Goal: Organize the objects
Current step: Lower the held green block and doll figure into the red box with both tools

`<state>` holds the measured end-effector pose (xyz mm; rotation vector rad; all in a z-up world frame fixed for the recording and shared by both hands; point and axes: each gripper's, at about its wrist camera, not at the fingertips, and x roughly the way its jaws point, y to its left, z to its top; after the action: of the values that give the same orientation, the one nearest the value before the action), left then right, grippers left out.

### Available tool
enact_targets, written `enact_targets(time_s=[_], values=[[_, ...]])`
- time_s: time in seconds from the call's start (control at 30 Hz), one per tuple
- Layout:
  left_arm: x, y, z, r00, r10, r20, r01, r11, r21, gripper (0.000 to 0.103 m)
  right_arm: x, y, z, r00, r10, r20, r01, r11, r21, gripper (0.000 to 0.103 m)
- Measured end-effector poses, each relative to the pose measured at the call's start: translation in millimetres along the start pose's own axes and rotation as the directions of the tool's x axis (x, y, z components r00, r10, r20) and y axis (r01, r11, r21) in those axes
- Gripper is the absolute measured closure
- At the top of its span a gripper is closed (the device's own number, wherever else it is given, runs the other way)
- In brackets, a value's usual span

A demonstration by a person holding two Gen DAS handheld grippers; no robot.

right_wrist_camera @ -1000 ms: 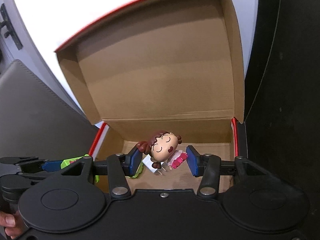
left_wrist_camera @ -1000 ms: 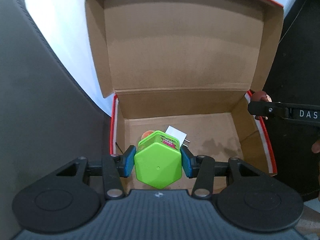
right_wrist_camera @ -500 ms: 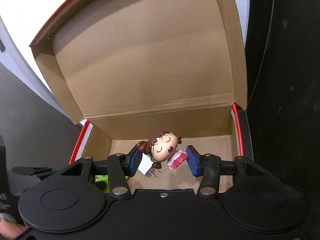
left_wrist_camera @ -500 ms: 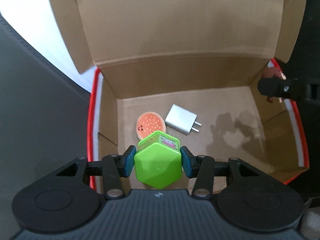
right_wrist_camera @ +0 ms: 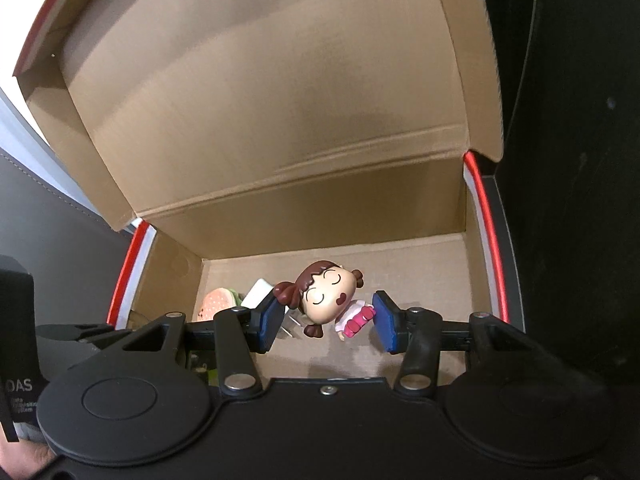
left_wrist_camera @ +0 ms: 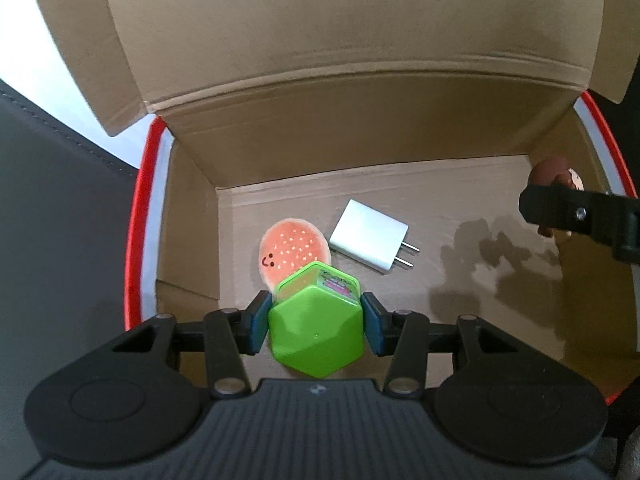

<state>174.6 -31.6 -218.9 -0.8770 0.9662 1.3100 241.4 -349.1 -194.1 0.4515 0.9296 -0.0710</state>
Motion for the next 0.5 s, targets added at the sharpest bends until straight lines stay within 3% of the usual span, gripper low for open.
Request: enact_targets(time_s=[0.5], values=[[19, 4, 5, 0.997, 0.034, -0.067, -0.033, 0.999, 0.018, 0.053, 39, 1, -1, 0.998, -0.027, -0.05, 0.028, 0.999, 0.017, 0.055]])
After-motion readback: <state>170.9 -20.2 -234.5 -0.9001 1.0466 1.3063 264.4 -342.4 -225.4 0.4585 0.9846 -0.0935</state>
